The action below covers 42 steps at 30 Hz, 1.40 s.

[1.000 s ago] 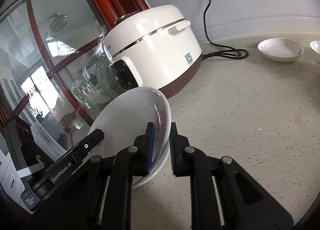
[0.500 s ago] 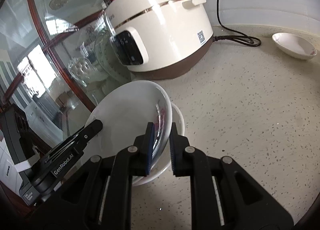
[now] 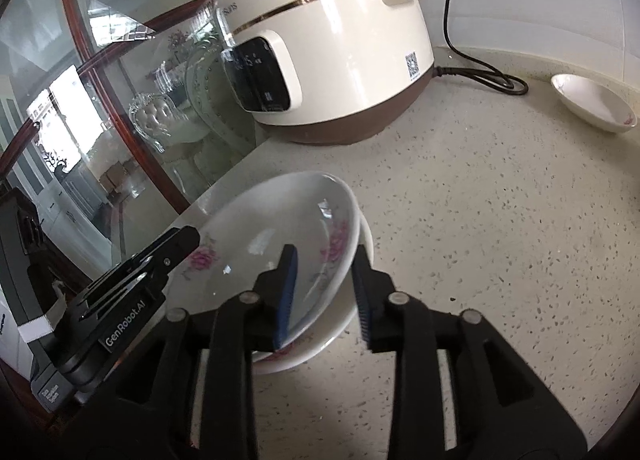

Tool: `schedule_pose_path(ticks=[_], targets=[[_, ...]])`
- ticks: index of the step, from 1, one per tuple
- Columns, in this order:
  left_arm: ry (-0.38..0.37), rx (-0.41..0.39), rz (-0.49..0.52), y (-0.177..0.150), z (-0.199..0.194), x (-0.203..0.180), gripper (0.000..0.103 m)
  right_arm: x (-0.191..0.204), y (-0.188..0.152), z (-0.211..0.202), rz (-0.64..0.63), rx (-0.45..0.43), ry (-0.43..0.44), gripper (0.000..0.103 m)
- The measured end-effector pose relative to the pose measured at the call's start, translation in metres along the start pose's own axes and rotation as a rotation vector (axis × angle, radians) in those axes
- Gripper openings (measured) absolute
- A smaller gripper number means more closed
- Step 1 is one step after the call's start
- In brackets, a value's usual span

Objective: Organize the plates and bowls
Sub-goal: 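Lower the plate onto the placed plate and open both grippers, then move to another pink-flower plate and close the left gripper on its rim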

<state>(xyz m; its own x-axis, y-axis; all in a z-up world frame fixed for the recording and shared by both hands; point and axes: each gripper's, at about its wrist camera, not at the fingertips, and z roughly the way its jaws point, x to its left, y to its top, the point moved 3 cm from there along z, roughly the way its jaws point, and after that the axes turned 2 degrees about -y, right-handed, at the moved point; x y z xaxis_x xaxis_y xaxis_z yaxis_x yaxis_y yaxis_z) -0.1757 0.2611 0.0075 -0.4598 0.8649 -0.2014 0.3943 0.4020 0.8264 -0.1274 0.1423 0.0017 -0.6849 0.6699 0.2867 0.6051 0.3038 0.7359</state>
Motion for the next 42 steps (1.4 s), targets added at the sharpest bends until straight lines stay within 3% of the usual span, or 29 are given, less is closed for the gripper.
schedule_pose_path(ticks=[2, 4, 5, 7, 9, 11, 16, 20, 23, 26, 28, 29, 31, 36, 40, 42], targets=[[-0.003, 0.001, 0.002, -0.001, -0.001, -0.002, 0.022, 0.0, 0.0, -0.001, 0.007, -0.007, 0.006, 0.041], [-0.004, -0.003, -0.005, -0.001, -0.003, -0.002, 0.023, -0.003, 0.0, -0.003, 0.026, -0.017, 0.007, 0.058], [-0.002, -0.011, -0.012, 0.0, -0.005, -0.001, 0.028, -0.007, 0.0, -0.004, 0.05, -0.026, 0.008, 0.06], [0.005, -0.026, -0.025, 0.003, -0.009, 0.0, 0.046, -0.015, 0.0, -0.011, 0.097, -0.069, 0.014, 0.061], [0.02, -0.048, -0.041, 0.006, -0.013, 0.0, 0.078, -0.025, 0.0, -0.017, 0.147, -0.108, 0.005, 0.063], [0.032, -0.077, -0.038, 0.009, -0.02, -0.004, 0.083, -0.033, 0.0, -0.023, 0.188, -0.149, -0.007, 0.064], [-0.038, -0.072, 0.049, 0.02, -0.027, -0.046, 0.084, -0.058, -0.002, -0.041, 0.331, -0.24, -0.056, 0.068], [-0.093, -0.06, 0.172, 0.034, -0.024, -0.105, 0.084, -0.094, -0.007, -0.057, 0.442, -0.251, -0.189, 0.069], [-0.149, -0.038, 0.186, 0.047, -0.009, -0.141, 0.084, -0.122, -0.011, -0.073, 0.478, -0.253, -0.288, 0.069], [-0.217, 0.051, 0.161, 0.059, 0.025, -0.176, 0.085, -0.148, -0.009, -0.081, 0.476, -0.234, -0.369, 0.069], [-0.263, 0.15, 0.111, 0.063, 0.053, -0.194, 0.085, -0.161, -0.006, -0.083, 0.455, -0.211, -0.418, 0.069], [-0.309, 0.228, 0.057, 0.065, 0.075, -0.204, 0.085, -0.169, -0.004, -0.083, 0.444, -0.197, -0.437, 0.069], [-0.36, 0.304, -0.029, 0.064, 0.105, -0.216, 0.085, -0.185, -0.001, -0.08, 0.428, -0.167, -0.445, 0.069], [-0.421, 0.353, -0.087, 0.061, 0.164, -0.252, 0.085, -0.208, -0.004, -0.088, 0.482, -0.213, -0.393, 0.069], [-0.443, 0.353, -0.142, 0.069, 0.201, -0.268, 0.084, -0.203, -0.004, -0.111, 0.467, -0.351, -0.387, 0.069], [-0.452, 0.352, -0.143, 0.069, 0.218, -0.281, 0.075, -0.21, -0.002, -0.114, 0.489, -0.369, -0.41, 0.069]])
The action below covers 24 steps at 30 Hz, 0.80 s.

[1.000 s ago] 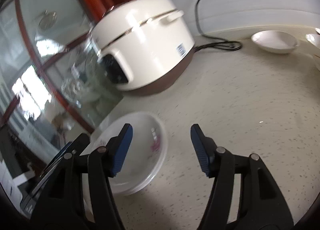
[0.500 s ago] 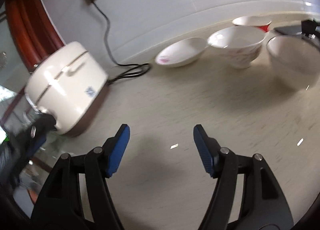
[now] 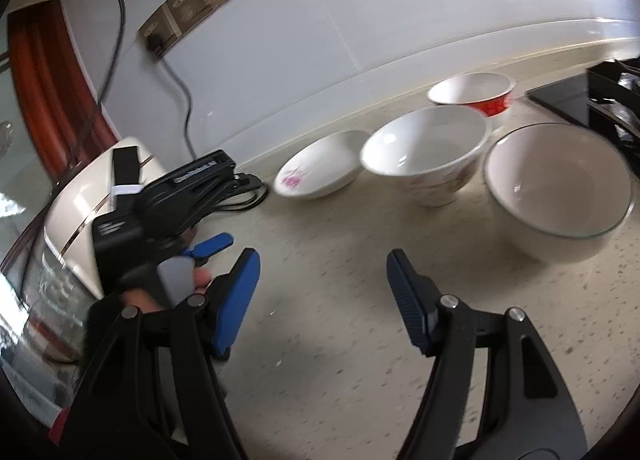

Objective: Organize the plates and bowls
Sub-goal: 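Move to another pink-flower plate and close the left gripper on its rim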

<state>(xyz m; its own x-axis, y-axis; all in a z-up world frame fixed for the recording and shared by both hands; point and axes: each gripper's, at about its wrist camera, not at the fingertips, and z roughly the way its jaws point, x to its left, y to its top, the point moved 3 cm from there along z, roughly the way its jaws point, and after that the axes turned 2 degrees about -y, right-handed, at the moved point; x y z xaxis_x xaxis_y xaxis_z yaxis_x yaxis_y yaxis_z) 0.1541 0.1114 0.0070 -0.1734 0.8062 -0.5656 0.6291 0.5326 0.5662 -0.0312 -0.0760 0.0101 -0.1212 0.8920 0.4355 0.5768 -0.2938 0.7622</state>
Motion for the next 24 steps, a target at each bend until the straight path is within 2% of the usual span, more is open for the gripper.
schedule_pose_path(ticks=[2, 5, 8, 10, 13, 14, 16, 19, 24], targets=[[0.007, -0.003, 0.006, 0.006, 0.017, -0.005, 0.069, -0.005, 0.003, -0.001, 0.018, -0.012, -0.022, 0.069], [0.028, -0.003, -0.004, 0.014, 0.042, -0.009, 0.068, -0.008, 0.006, -0.003, 0.018, -0.039, -0.036, 0.069], [0.012, -0.011, -0.016, 0.021, 0.057, -0.012, 0.064, -0.011, 0.009, -0.002, 0.032, -0.044, -0.051, 0.069], [-0.004, 0.006, 0.003, 0.022, 0.068, -0.019, 0.055, -0.011, 0.009, -0.002, 0.03, -0.047, -0.055, 0.069], [0.031, 0.017, 0.04, 0.02, 0.077, -0.025, 0.029, -0.01, 0.009, -0.004, 0.027, -0.049, -0.055, 0.069], [0.046, 0.032, 0.051, 0.018, 0.079, -0.025, 0.01, -0.009, 0.008, -0.005, 0.027, -0.049, -0.054, 0.069], [0.021, 0.052, 0.036, 0.015, 0.078, -0.022, 0.01, -0.009, 0.008, -0.004, 0.028, -0.047, -0.054, 0.069], [0.082, 0.038, 0.082, 0.004, 0.059, -0.02, 0.01, -0.008, 0.008, -0.004, 0.028, -0.046, -0.046, 0.069], [0.124, 0.072, 0.069, -0.022, 0.008, 0.002, 0.01, -0.01, 0.007, -0.004, 0.028, -0.045, -0.029, 0.069]])
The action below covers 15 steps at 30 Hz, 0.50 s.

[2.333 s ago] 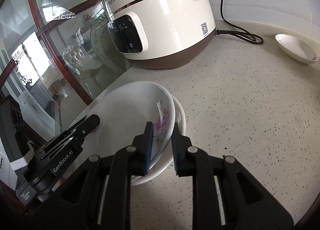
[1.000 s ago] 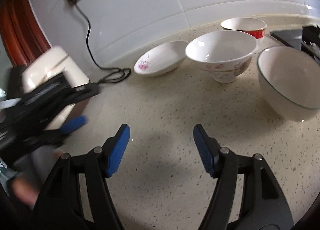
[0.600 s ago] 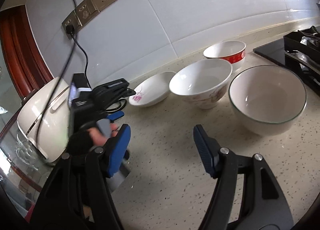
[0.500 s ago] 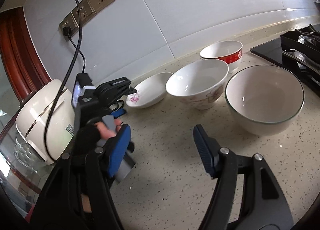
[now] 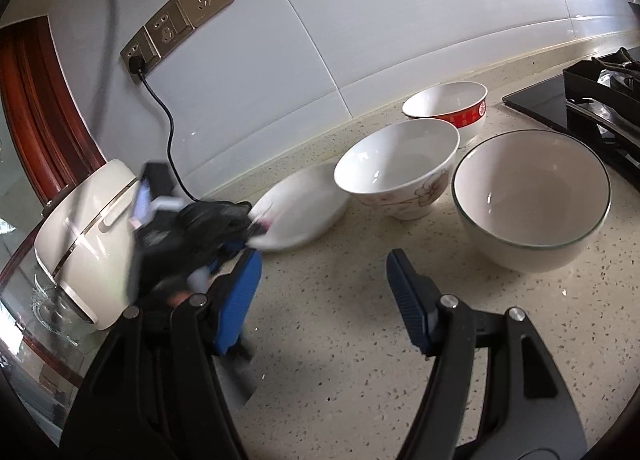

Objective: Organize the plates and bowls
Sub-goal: 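Move to another pink-flower plate and close the left gripper on its rim, then close the right gripper on the same plate's rim beside the left gripper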

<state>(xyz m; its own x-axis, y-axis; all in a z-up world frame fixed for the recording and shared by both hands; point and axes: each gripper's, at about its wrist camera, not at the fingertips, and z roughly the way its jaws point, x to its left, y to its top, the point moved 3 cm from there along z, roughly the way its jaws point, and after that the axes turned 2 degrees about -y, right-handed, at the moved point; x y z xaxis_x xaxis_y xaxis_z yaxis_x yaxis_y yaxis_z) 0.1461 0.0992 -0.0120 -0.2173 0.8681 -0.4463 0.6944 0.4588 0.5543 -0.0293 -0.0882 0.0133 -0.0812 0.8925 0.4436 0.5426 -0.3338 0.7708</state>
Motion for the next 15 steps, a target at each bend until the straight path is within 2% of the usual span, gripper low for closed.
schedule_pose_path(ticks=[5, 8, 10, 11, 12, 14, 15], targets=[[0.018, 0.017, 0.011, -0.035, -0.058, 0.038, 0.01, 0.004, -0.003, 0.002, -0.019, 0.025, 0.029, 0.069], [0.013, 0.006, 0.013, -0.055, -0.077, 0.053, 0.014, 0.004, -0.004, 0.007, -0.018, 0.054, 0.051, 0.069], [0.008, 0.004, -0.011, -0.056, -0.081, 0.056, 0.016, 0.004, -0.005, 0.012, -0.013, 0.081, 0.057, 0.069], [0.005, -0.005, -0.029, -0.055, -0.085, 0.058, 0.02, 0.004, -0.005, 0.018, -0.015, 0.109, 0.063, 0.069], [0.007, -0.023, -0.032, -0.052, -0.087, 0.059, 0.029, 0.005, -0.006, 0.021, -0.016, 0.124, 0.064, 0.069], [0.045, -0.054, -0.01, -0.051, -0.09, 0.056, 0.039, 0.005, -0.009, 0.028, -0.018, 0.162, 0.064, 0.069], [0.051, -0.057, -0.002, -0.048, -0.088, 0.051, 0.039, 0.005, -0.01, 0.031, -0.018, 0.177, 0.062, 0.069]])
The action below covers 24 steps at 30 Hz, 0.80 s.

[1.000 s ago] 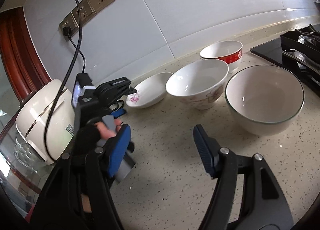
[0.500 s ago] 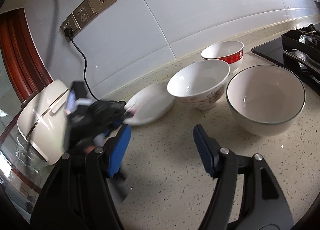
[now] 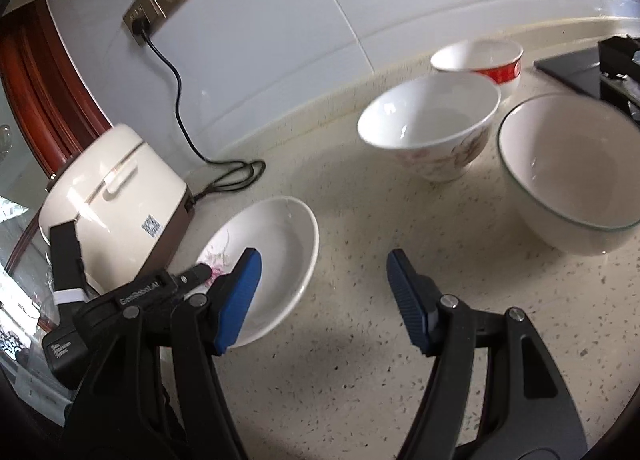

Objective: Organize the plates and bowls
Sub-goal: 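Close the right gripper on the same plate's rim beside the left gripper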

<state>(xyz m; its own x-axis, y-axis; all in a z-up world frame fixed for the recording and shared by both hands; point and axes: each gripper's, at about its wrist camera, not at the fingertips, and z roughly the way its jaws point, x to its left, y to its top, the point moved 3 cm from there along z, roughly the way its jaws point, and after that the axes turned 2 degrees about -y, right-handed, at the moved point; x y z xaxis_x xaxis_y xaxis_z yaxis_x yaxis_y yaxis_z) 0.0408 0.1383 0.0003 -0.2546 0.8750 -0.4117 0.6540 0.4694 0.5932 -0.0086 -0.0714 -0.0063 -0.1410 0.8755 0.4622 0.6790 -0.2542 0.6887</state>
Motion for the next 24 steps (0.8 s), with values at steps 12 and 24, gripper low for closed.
schedule_pose_path(ticks=[12, 24], targets=[[0.061, -0.04, 0.009, 0.003, 0.007, 0.008, 0.039, 0.015, 0.008, 0.057, -0.01, 0.173, 0.003, 0.041], [0.01, -0.049, 0.07, -0.001, 0.006, -0.005, 0.015, 0.011, 0.005, 0.044, -0.022, 0.145, 0.019, 0.015]])
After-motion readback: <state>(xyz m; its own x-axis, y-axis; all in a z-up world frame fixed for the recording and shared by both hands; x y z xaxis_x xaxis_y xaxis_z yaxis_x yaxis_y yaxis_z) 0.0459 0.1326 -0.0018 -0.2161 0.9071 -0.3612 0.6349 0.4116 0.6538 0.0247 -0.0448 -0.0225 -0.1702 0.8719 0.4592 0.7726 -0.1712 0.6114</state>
